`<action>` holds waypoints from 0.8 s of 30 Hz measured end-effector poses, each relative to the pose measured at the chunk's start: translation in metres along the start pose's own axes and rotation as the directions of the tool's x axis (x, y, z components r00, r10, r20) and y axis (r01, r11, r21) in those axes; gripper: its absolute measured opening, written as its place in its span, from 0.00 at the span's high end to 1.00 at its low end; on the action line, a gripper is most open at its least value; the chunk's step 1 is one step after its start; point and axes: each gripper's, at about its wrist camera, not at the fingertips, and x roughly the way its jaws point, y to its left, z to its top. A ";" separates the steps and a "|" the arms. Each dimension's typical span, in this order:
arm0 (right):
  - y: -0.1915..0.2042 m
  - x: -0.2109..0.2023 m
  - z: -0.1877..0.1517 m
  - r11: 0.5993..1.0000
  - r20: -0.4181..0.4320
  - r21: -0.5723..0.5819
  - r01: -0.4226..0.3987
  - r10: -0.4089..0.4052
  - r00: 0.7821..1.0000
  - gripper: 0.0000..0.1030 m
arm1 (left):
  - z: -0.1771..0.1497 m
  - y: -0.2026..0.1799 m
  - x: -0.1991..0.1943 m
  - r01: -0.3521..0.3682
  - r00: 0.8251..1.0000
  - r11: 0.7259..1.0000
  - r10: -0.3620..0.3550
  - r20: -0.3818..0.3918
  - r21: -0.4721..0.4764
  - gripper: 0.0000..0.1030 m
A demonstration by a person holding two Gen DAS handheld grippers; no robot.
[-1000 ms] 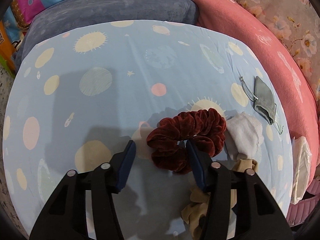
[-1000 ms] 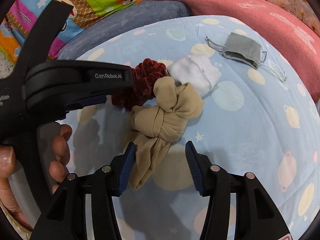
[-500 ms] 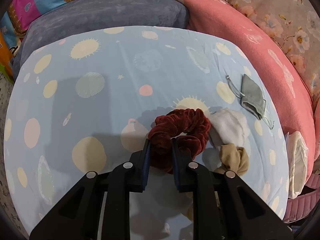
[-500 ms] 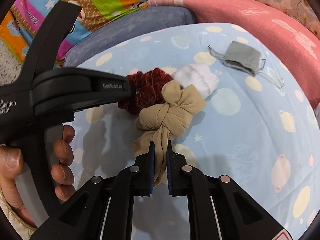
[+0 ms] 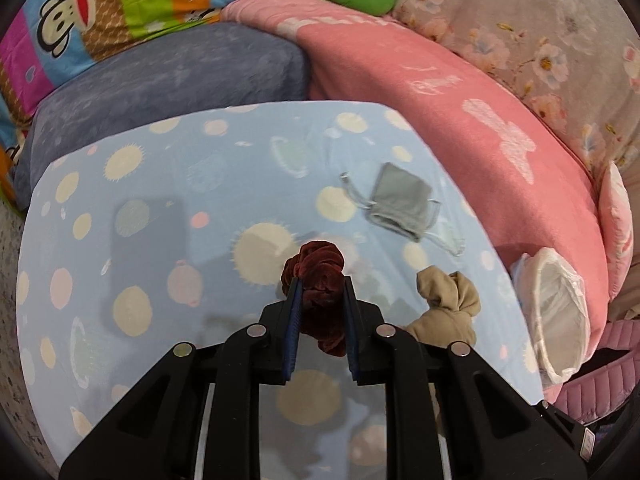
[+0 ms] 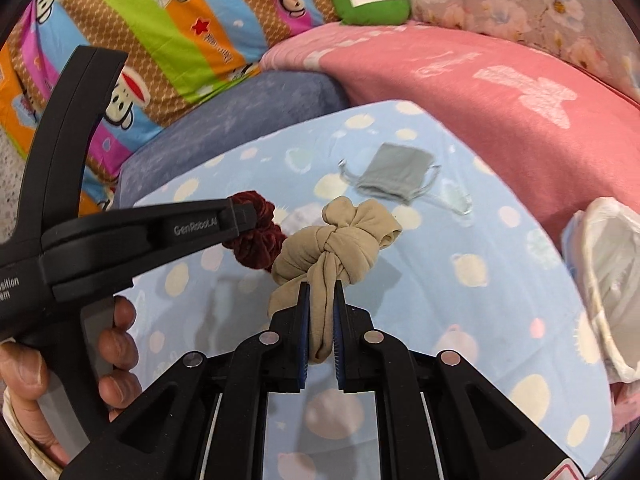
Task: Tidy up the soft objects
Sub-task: 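Carry the red scrunchie and beige cloth over the bin with both tools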
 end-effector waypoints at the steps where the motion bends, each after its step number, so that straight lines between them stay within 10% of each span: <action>1: -0.006 -0.006 0.002 1.000 0.013 0.008 0.006 -0.006 1.000 0.91 | 0.000 -0.010 -0.004 0.009 1.000 1.000 -0.009 0.007 0.013 0.82; 24: -0.178 -0.118 -0.003 0.950 0.180 0.260 0.172 -0.222 0.958 0.91 | -0.021 -0.219 -0.021 0.166 0.985 0.941 -0.175 0.004 0.295 0.82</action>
